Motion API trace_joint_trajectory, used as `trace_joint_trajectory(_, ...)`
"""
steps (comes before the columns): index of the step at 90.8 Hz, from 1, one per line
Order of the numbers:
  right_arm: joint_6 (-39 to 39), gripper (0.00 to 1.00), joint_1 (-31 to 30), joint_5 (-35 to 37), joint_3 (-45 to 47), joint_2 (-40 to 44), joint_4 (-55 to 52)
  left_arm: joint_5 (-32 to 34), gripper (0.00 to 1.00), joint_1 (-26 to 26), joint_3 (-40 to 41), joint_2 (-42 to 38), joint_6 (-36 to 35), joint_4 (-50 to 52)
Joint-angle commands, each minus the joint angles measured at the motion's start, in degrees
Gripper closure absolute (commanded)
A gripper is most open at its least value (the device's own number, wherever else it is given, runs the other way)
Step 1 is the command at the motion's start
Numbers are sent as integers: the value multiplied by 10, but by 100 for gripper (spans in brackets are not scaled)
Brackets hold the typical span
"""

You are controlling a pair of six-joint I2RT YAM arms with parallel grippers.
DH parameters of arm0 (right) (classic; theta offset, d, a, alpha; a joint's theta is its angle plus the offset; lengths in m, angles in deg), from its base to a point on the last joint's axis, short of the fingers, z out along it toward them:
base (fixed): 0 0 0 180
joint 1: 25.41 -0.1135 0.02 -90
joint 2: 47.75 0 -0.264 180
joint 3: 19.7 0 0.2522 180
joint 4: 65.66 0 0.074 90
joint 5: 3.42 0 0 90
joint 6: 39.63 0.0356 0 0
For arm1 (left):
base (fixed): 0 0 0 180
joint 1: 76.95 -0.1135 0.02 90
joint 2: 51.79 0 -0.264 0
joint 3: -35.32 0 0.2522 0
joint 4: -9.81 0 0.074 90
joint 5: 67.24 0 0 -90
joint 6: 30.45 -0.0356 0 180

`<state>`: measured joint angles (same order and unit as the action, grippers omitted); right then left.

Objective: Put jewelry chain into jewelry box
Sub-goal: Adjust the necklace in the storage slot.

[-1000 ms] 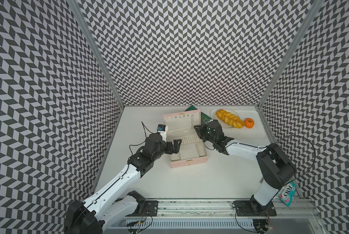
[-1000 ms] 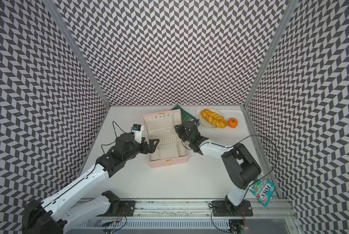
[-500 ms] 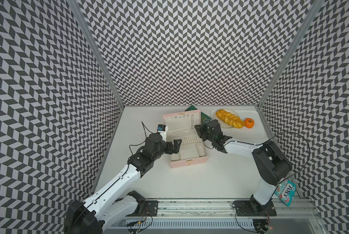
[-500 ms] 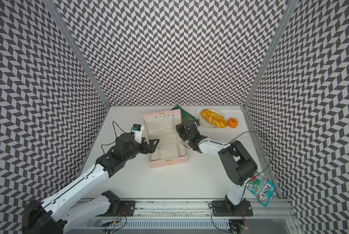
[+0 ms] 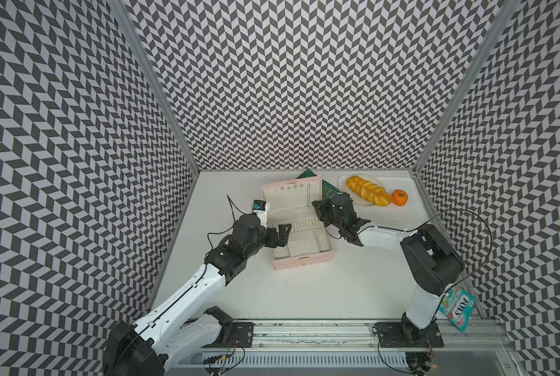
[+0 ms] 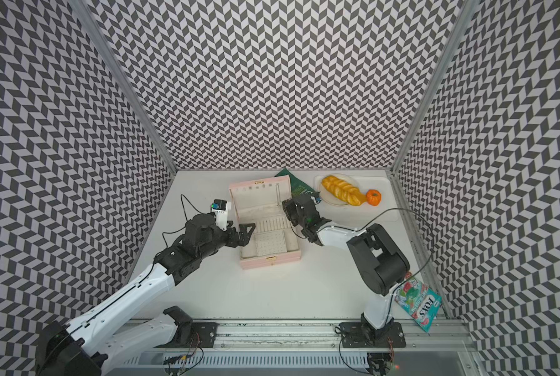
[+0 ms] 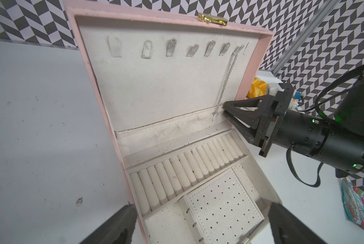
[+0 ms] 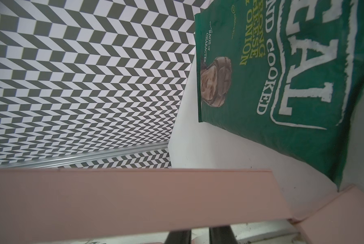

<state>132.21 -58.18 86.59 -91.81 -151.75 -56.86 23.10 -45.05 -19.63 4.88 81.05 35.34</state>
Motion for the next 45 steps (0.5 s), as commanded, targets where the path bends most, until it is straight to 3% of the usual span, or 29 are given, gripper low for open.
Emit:
trace_joint_trajectory(1,-2,87,4,8,-2,-5,27,1,0,4,-20,-2,-8,4)
trace_joint_trajectory(45,-7,100,4,10,51,37,45,0,0,4,-19,-2,-8,2)
